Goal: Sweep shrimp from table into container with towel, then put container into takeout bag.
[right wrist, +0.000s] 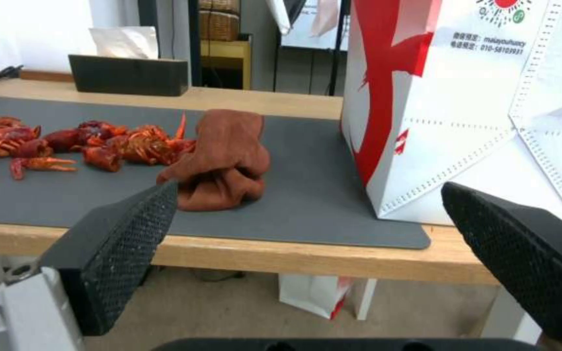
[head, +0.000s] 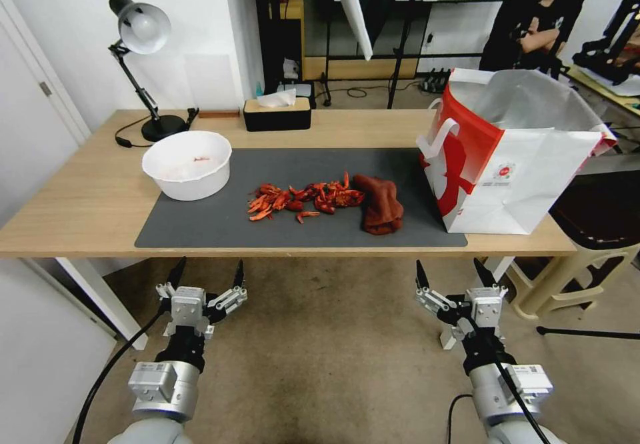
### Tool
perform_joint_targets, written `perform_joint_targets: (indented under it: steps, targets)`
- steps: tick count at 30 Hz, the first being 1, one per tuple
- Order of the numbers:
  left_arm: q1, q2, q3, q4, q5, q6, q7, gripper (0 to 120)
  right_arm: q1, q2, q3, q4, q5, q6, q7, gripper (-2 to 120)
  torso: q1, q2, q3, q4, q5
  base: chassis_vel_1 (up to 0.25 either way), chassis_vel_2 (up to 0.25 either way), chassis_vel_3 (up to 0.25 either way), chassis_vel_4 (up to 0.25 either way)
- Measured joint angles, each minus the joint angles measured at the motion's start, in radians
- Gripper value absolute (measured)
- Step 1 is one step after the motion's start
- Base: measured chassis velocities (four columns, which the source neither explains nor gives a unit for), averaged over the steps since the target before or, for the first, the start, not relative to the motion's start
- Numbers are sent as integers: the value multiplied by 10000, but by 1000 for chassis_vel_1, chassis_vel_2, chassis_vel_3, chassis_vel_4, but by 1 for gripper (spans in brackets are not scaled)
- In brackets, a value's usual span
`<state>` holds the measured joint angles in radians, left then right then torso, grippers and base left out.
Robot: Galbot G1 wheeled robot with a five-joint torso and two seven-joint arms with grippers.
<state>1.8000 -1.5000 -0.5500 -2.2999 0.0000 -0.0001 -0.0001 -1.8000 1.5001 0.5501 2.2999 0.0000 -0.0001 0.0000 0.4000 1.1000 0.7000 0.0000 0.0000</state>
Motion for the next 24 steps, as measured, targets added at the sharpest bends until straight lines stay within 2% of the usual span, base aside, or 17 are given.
perform_joint_targets:
  steps: [14,17,18,20,21,23,24]
  targets:
    - [-19,25,7,-5,-60,31,-28,100,4,12,0,12,0,-49,-28,100,0,0,0,0,1,0,0,0,0]
    - [-318,367,149,-178,-810,596,-488,100,32,136,5,148,-6,-438,-260,100,0,0,0,0,-1,0,0,0,0]
    - [-318,367,149,-178,-810,596,-488,100,32,136,5,148,-6,-438,-260,100,0,0,0,0,-1,0,0,0,0]
    - [-669,794,334,-391,-1729,1298,-1048,100,109,406,26,463,-44,-1270,-759,100,0,0,0,0,-1,0,0,0,0]
    - [-669,794,334,-391,-1729,1298,-1048,100,109,406,26,463,-44,-1270,-759,100,0,0,0,0,-1,0,0,0,0]
    - [-866,1030,441,-512,-2252,1696,-1369,100,159,591,41,675,-77,-1851,-1105,100,0,0,0,0,-2,0,0,0,0]
    - [-1093,1296,563,-655,-2850,2145,-1735,100,214,784,52,900,-108,-2444,-1464,100,1,0,0,0,-1,0,0,0,0]
